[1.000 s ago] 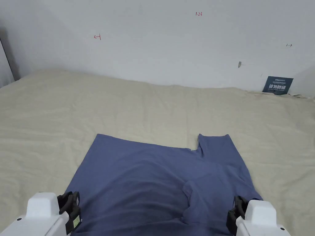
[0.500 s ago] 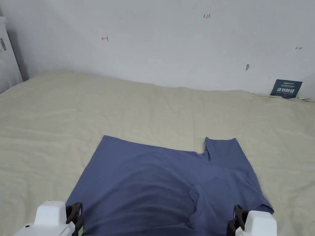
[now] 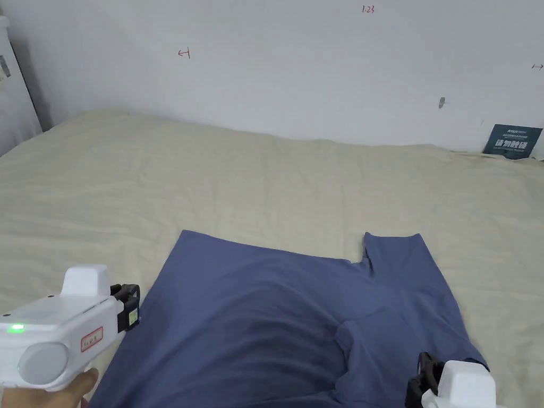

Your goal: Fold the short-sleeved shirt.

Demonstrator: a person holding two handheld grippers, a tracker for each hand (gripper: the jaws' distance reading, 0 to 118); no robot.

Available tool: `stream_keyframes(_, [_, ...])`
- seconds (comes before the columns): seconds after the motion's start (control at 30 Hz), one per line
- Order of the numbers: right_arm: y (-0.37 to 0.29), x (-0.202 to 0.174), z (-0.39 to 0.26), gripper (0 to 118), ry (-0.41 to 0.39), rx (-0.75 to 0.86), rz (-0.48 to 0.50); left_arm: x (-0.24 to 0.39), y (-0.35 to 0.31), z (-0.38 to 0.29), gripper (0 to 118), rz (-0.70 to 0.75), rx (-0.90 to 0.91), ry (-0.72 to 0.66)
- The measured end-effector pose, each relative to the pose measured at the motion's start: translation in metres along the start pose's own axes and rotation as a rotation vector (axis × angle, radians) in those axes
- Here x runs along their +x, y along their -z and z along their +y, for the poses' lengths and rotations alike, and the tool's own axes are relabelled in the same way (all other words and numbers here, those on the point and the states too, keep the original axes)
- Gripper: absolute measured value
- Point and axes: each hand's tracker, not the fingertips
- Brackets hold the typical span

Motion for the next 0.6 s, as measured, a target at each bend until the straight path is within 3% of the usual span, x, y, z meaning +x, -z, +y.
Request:
stream_keyframes(0.33, [0.011, 0.005, 0.006, 0, 0.01, -0.017, -0.005, 0.0, 0.038, 0.023, 0, -0.017, -0.126, -0.009])
stream_keyframes(0.6, [0.035, -0.001, 0.011, 0, 0.021, -0.049, 0.002, 0.006, 0.143, 0.065, 0, -0.054, -0.192, 0.023])
